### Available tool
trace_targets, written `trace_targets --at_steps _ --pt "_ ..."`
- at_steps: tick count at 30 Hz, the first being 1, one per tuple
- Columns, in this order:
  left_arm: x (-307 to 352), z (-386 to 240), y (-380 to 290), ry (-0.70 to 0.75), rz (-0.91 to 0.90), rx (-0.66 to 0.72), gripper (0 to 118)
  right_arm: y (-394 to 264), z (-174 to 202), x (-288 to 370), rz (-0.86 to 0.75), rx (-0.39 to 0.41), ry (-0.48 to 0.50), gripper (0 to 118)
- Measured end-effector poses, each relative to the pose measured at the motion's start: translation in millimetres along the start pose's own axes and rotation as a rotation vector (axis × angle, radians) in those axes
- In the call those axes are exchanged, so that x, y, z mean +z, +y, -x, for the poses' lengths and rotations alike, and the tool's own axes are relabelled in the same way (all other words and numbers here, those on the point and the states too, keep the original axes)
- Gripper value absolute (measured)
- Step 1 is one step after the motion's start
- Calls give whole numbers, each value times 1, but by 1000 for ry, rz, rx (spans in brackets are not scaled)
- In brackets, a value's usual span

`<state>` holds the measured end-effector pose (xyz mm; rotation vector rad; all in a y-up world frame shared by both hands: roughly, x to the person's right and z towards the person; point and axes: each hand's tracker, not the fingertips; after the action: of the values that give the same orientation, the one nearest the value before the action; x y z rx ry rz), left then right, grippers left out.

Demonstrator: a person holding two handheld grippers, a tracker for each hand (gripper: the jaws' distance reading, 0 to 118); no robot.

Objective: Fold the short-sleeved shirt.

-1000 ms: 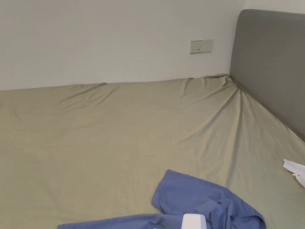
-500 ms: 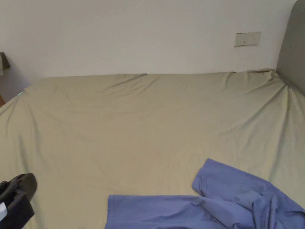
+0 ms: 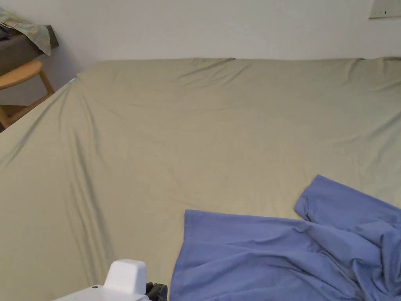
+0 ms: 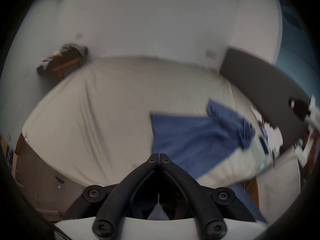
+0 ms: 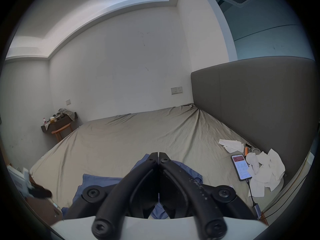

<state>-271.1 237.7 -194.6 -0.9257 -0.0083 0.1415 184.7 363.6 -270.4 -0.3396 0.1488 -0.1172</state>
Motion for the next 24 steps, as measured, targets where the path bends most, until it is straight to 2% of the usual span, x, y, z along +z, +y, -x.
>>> trace_targets --at_steps 5,7,8,9,10,11,12,14,15,16,17,18,22,24 --pt "-14 -1 -10 -7 7 39 0 -2 0 -2 12 23 2 0" --pt "-17 1 -11 39 6 9 0 -3 -1 -2 11 22 1 0" --pt "-17 2 -11 73 -23 -19 15 -3 -2 -3 14 17 0 0" --pt "-20 5 -11 60 -15 -20 62 -4 -4 -3 14 13 -3 0" --pt "-26 6 -10 45 48 -44 118 -5 -5 -3 15 13 -7 0" --pt "-34 5 -12 34 117 -55 109 -6 -6 -3 17 12 -8 0" --pt "-42 3 -12 18 83 -31 99 -7 -6 -4 21 11 -10 0" --pt "-68 3 -16 41 101 -40 98 -10 -8 -4 27 9 -12 0" --pt "-85 2 -18 18 146 -68 93 -11 -8 -5 30 6 -15 0" --pt "-74 -2 -25 29 174 -78 68 -12 -9 -5 31 2 -16 0" --pt "-80 -6 -28 53 192 -88 24 -13 -10 -6 35 2 -19 0" --pt "-86 -10 -31 54 186 -101 2 -14 -11 -8 38 8 -25 0" --pt "-82 -21 -26 27 164 -105 1 -20 -23 -30 75 17 -45 0" --pt "-67 -22 -19 8 61 -54 1 -23 -32 -57 123 60 -54 0"
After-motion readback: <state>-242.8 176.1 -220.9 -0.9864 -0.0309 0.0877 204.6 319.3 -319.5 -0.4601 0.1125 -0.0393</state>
